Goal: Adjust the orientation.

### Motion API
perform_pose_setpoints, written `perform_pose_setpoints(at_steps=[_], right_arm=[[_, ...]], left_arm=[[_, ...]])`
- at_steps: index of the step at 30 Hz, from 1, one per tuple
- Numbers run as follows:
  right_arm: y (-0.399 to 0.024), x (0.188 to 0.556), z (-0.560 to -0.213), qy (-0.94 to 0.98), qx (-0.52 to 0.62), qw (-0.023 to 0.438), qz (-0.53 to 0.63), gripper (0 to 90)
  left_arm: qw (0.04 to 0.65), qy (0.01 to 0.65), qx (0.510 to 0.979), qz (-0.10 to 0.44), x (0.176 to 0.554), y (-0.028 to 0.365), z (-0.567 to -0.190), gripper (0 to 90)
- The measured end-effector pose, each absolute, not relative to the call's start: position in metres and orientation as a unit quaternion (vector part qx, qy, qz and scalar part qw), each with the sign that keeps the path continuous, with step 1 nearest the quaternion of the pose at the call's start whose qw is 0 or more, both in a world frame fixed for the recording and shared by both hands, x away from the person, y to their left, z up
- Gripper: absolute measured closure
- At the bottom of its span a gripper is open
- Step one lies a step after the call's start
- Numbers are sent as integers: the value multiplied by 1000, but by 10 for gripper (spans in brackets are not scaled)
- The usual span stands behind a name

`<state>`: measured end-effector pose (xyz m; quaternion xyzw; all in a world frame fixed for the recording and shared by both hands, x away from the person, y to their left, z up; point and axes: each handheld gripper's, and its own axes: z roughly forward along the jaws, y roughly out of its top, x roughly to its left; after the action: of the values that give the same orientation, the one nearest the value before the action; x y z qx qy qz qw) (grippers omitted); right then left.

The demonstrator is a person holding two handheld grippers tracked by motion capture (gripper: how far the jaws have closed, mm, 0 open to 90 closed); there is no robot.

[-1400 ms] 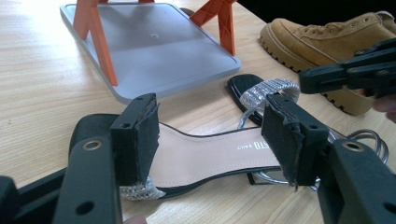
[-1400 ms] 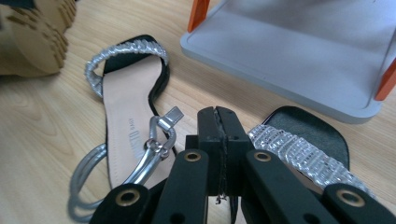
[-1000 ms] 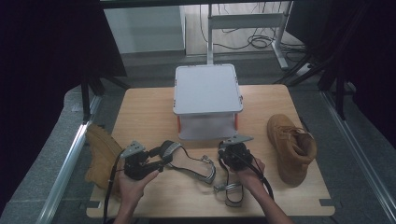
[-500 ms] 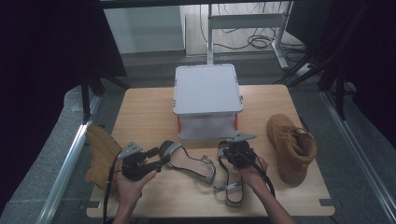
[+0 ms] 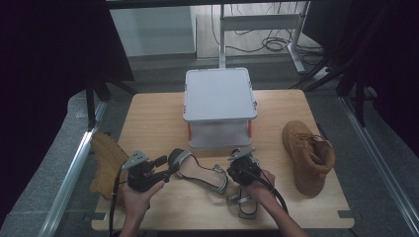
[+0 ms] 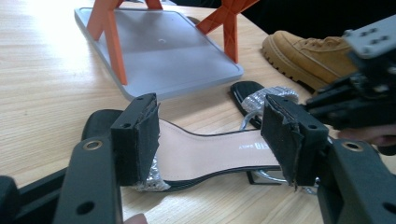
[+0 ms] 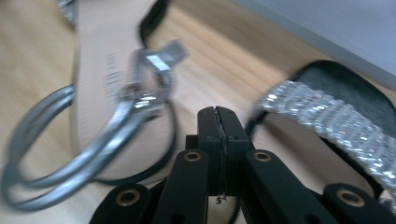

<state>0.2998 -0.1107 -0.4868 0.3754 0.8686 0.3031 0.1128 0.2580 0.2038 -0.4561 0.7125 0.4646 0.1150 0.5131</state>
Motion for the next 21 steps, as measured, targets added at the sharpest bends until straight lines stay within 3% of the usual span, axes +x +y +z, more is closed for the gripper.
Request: perform_pose_setpoints(at_steps=[21], right_arm=[[-103, 278, -484, 880, 350, 95, 306, 900]], left_arm=[[507, 470, 715, 103, 261, 207, -462, 368]])
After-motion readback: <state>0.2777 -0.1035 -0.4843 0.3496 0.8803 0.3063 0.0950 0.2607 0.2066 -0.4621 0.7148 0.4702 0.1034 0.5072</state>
